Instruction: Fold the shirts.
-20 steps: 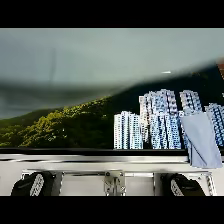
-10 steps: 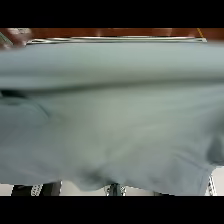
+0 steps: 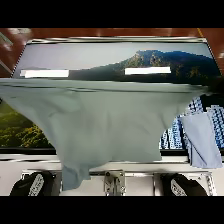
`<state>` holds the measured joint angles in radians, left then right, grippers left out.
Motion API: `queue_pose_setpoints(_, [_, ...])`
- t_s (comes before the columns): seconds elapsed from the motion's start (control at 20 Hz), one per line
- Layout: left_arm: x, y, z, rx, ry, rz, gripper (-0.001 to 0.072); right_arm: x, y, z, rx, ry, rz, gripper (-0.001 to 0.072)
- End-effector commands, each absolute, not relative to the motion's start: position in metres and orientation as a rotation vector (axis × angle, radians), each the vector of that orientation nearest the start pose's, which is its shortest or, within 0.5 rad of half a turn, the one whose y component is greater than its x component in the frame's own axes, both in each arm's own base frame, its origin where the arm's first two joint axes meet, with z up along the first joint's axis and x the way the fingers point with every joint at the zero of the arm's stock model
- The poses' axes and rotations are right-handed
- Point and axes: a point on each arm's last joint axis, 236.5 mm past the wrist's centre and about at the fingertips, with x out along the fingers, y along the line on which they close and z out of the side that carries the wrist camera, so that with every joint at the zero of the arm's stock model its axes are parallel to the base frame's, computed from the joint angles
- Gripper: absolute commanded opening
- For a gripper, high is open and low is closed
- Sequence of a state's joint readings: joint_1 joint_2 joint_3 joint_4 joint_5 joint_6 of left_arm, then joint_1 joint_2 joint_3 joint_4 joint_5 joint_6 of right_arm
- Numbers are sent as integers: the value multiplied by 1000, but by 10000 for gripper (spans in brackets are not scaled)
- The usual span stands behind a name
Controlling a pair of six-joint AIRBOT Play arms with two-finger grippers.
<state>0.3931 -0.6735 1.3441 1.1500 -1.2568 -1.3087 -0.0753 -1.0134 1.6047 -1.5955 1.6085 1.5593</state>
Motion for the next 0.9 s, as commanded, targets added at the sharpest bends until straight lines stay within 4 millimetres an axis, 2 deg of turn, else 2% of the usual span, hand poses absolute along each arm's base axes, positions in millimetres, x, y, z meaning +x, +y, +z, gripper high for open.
queue_pose_setpoints(0.0, [376, 39, 227, -272, 546, -70, 38, 419, -23, 137, 74, 1005, -45, 66])
queue_pose_setpoints(0.15, [441, 33, 187, -502, 552, -122, 38, 495, -9, 85, 215, 924, -17, 66])
queue_pose_setpoints(0.25, [475, 28, 159, -542, 552, -128, 38, 530, 1, 61, 297, 868, 0, 66])
queue_pose_setpoints(0.4, [517, 18, 108, -527, 567, -89, 38, 571, -3, 31, 361, 773, -22, 66])
queue_pose_setpoints(0.55, [552, 20, 78, -507, 500, 1, 38, 602, -16, 14, 351, 667, -57, 66])
queue_pose_setpoints(0.65, [569, 21, 62, -487, 456, 54, 38, 614, -22, 4, 351, 624, -75, 66])
queue_pose_setpoints(0.75, [579, 16, 43, -471, 447, 81, 38, 616, -23, -16, 352, 645, -83, 66])
queue_pose_setpoints(0.85, [581, 6, 20, -465, 484, 76, 38, 609, -17, -38, 362, 715, -76, 67])
